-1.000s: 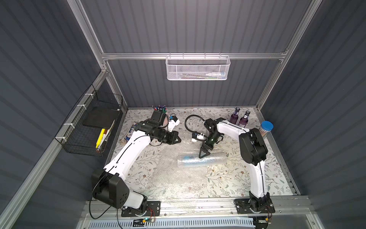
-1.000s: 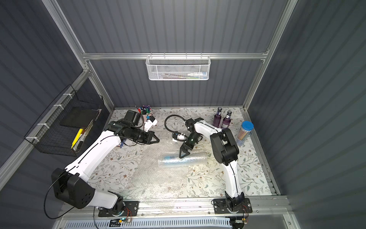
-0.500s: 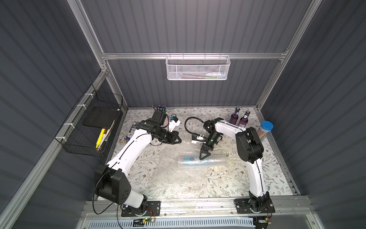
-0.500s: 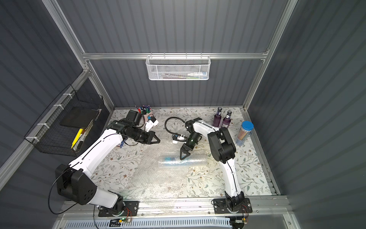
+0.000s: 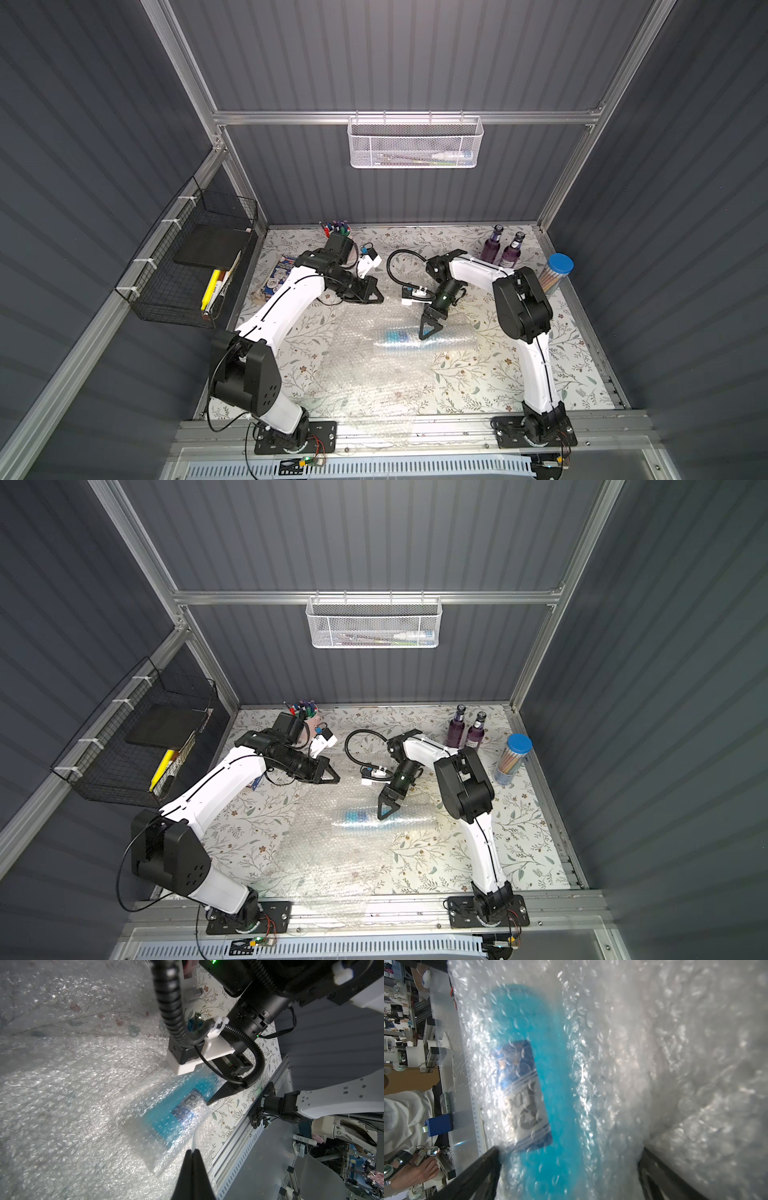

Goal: Wrap wine bottles in bubble wrap
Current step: Adjust the bubble wrap on the bubble wrap.

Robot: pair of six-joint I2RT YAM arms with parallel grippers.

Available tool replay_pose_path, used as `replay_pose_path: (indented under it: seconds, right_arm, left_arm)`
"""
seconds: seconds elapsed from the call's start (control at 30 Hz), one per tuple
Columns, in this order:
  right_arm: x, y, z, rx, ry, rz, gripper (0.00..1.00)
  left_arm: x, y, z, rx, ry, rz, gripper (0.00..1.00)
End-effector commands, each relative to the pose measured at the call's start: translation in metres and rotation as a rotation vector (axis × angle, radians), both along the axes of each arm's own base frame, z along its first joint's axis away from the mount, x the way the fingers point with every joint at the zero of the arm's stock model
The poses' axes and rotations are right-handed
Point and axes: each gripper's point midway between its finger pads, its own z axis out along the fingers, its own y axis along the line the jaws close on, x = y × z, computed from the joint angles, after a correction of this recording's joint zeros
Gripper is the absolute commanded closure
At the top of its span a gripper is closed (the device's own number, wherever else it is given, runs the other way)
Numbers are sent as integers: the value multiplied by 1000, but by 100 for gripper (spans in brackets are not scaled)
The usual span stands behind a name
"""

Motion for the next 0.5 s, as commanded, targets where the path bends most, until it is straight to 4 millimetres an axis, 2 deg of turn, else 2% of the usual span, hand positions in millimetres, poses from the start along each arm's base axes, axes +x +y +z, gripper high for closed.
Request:
replay_pose_path:
  seconds: [0.0,0.2,0.47]
  right_arm:
    - [-12,-2,13,36,-6,27,1]
    - [-17,0,25,83,-46,15,1]
    - [-27,-4,26,49,-68,22,1]
  left_arm:
    - [-2,0,-5,-13,15,-21,100]
    - [-1,0,-5,-14,12,-24,100]
    - [-2,0,-6,-12,15,-27,100]
